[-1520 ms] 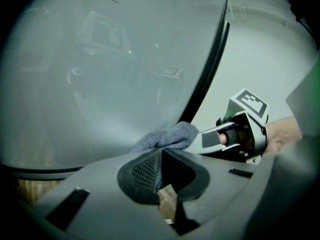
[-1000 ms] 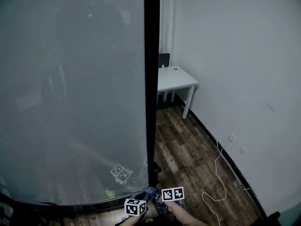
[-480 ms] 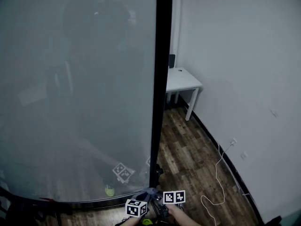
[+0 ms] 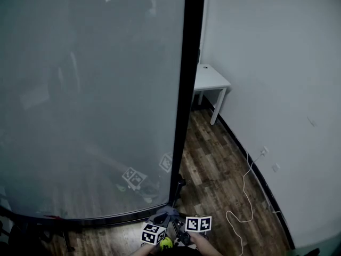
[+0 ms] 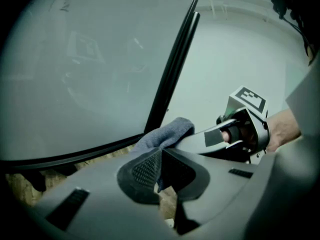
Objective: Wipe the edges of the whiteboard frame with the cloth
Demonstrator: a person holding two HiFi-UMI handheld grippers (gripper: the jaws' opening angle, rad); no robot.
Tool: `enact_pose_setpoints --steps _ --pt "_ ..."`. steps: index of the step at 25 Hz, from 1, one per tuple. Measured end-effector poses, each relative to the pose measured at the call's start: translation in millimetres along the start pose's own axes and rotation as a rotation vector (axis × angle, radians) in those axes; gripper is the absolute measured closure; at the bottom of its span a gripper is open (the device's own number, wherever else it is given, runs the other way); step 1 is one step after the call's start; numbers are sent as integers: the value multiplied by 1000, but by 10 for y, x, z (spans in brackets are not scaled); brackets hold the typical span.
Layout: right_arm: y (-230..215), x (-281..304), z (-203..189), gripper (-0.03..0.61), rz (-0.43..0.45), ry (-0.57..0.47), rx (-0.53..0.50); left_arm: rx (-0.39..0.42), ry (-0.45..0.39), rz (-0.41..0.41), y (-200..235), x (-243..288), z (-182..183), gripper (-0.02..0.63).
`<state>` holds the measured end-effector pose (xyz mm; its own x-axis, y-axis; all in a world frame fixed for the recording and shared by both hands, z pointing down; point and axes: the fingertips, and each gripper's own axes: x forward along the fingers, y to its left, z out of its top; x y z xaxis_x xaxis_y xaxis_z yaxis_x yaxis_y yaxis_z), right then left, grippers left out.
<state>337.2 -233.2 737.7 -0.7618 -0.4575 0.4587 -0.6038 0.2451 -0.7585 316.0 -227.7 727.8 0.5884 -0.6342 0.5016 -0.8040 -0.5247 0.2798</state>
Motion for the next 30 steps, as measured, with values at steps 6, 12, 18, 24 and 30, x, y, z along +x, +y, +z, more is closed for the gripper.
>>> enact_pose_setpoints --steps 6,12,18,24,30 --pt "164 -133 -200 497 12 -9 2 10 -23 -19 -137 -235 -78 594" --pt "390 -211 -535 495 4 17 -24 -7 -40 -24 -229 -595 -263 594" --pt "577 -327 -845 495 -14 -5 -40 6 -56 -48 -348 -907 -444 594" --pt "767 -499 -1152 495 -15 -36 -76 25 -78 -69 -529 -1220 -618 594" --pt "1038 -565 -1497 495 8 -48 -89 55 -94 -74 -607 -1625 -782 594"
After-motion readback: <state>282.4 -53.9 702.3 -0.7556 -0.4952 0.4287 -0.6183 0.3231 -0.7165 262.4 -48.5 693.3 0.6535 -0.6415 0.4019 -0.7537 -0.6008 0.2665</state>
